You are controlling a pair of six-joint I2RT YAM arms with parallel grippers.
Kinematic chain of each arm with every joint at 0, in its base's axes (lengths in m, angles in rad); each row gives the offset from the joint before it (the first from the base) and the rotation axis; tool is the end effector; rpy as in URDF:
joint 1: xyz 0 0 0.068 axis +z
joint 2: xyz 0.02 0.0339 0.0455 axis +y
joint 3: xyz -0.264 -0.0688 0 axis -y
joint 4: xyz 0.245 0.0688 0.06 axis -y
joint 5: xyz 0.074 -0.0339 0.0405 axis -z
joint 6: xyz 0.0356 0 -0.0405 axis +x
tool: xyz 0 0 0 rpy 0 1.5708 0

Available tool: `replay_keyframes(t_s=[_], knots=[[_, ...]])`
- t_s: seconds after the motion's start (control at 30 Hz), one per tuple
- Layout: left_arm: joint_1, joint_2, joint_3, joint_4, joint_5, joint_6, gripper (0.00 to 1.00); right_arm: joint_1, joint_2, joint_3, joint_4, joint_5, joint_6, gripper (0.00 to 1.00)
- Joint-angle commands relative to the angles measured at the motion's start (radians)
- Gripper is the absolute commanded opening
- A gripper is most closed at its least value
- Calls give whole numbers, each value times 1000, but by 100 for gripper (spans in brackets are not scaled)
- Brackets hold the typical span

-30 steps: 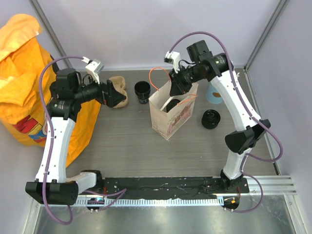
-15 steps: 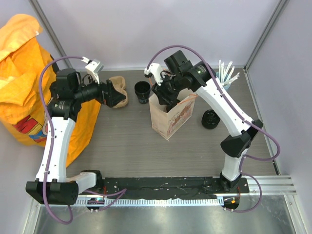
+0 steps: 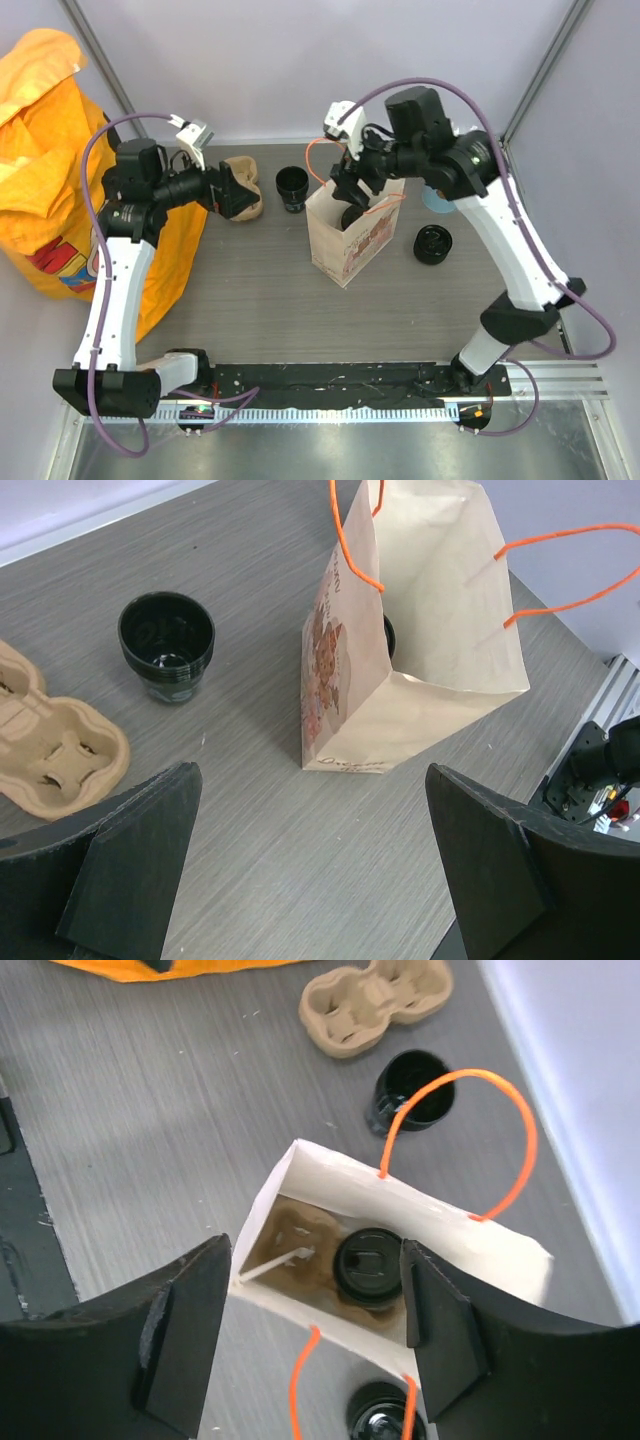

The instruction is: Pack the takeout coffee

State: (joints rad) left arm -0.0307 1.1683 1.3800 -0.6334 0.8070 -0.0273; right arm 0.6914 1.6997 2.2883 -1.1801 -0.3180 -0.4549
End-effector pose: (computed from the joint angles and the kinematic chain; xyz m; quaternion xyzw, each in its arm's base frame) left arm 0.2326 -0.0329 0.4262 0.2147 0.7717 -0.3440 0.4900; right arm 0.2347 0.2087 0.5011 -0.5351 0.6917 0.1935 0.4447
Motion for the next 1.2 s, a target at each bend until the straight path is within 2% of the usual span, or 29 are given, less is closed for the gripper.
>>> replay_keyframes(t_s=[0.0,0.17,0.23,0.43,0.53,0.67,0.87,1.1,1.17], knots=[[-46,30,70,41,-37,7,100,-23,-185,-73,50,23,-96,74],[-187,129,158,27,-216,84,100,-43,-376,-266,63,49,-206,75],[-227,166,209,31,-245,96,100,-46,-458,-367,85,66,-244,75],[-302,332,385,34,-402,135,100,-70,-580,-613,222,175,-287,72],[-328,408,471,21,-449,156,100,-76,-591,-690,296,194,-297,72],[-345,499,568,-18,-460,167,100,-82,-563,-728,355,217,-309,72],[-376,545,608,-32,-454,171,100,-110,-526,-744,431,226,-318,70],[-394,567,631,-38,-419,162,100,-119,-520,-737,436,226,-315,57],[-403,571,631,-40,-411,158,96,-119,-525,-745,436,227,-317,54]])
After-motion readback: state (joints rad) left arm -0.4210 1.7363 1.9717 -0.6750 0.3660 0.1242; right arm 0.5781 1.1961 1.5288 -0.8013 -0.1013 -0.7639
